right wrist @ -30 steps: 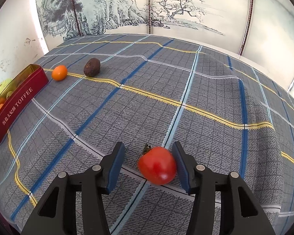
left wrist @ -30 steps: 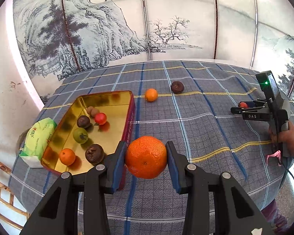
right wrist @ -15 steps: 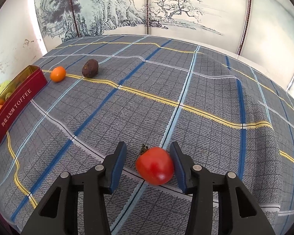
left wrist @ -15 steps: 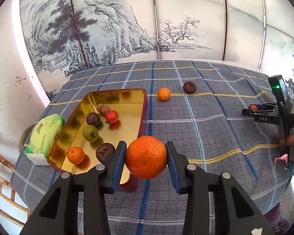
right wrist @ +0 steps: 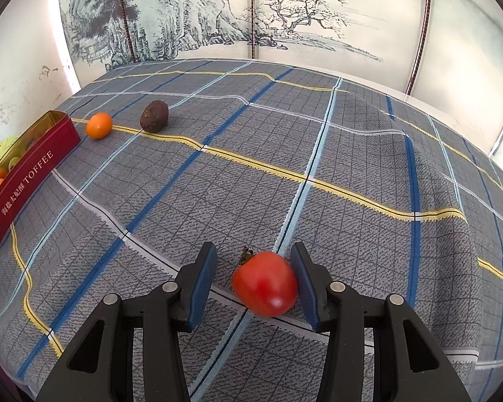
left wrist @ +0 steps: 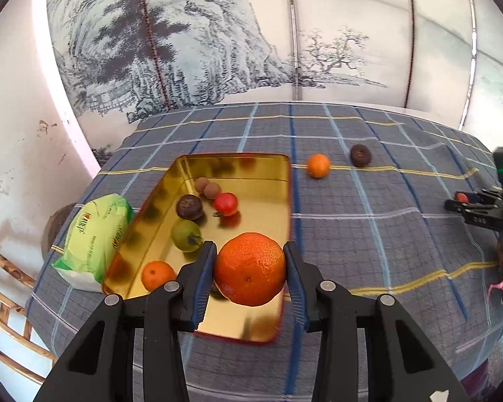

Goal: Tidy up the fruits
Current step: 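Carry the orange into the tin and open the left gripper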

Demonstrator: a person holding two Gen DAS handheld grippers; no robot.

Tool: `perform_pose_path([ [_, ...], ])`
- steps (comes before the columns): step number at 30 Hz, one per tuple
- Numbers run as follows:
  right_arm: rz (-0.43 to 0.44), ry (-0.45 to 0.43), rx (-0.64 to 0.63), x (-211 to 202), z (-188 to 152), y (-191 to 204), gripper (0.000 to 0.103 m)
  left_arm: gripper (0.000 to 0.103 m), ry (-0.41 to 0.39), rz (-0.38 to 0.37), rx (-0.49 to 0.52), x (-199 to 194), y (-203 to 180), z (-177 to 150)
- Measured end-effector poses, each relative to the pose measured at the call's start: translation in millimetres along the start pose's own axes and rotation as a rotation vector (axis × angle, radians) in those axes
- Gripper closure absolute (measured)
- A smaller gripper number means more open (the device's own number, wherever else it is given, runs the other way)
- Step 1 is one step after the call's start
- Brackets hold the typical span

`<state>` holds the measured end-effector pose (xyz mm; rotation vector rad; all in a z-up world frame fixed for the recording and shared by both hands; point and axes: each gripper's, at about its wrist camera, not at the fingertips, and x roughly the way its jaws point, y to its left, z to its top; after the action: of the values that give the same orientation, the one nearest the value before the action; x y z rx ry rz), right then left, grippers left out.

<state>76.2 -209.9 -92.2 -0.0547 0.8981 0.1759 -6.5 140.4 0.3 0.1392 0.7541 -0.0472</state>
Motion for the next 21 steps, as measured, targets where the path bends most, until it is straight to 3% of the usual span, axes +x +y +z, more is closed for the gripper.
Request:
perform_pose_path([
  [9, 0.004, 0.001, -0.002, 0.3, -0.4, -0.4, 0.054, 0.066, 0.050, 0.010, -0.029, 38.3, 22.8, 30.4],
  [21, 0.004, 0.001, -0.001, -0.3, -0.6, 0.2, 0.054, 0.066, 0.169, -0.034, -0.069, 99.5, 15.8, 49.9],
])
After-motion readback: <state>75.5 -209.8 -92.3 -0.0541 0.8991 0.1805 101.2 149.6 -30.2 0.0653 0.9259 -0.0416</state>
